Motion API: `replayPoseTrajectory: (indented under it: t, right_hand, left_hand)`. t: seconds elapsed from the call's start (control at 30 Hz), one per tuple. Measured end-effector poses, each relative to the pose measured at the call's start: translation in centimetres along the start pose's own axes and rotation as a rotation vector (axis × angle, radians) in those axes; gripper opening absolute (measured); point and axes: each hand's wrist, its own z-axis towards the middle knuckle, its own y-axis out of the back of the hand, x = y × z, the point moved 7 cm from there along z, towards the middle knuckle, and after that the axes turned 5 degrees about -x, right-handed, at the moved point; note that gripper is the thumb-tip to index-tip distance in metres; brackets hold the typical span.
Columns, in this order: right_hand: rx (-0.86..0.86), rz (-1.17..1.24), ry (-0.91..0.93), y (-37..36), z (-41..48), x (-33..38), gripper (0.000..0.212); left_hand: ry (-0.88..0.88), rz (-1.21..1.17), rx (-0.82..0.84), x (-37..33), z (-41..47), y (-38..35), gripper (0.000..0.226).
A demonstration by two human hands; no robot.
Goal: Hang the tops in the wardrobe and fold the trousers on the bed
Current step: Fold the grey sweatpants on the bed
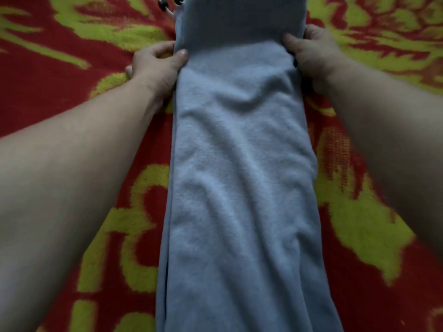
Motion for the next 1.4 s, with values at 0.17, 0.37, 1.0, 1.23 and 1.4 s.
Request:
replayPoseTrajectory:
  t: [0.17,0.37,1.0,1.23,1.4]
  right_hand:
    - [-0.064,0.182,0.042,1.4,-4.2,4.3,0.008]
    - [0.012,0.45,0.007,4.0,-10.1,11.7,0.02]
    - [0.281,-0.89,0.469,3.7,-33.1,-4.0,0.027]
    - [0.09,-0.972,0.667,5.4,-35.2,-1.2,0.037]
    - [0.278,-1.189,0.461,5.7,-36.1,-5.2,0.034]
  left_hand:
    - [0.006,-0.095,0.127,-4.0,-3.2,0.8,0.005]
    - [0.091,-0.287,0.121,-11.2,-8.4,3.3,0.024]
    - [-0.628,1.171,0.221,5.4,-30.8,5.8,0.053]
    - [-0.852,1.112,0.003,0.2,-33.0,5.4,0.041]
    - [-0.992,1.261,0.17,2.8,-35.7,4.0,0.034]
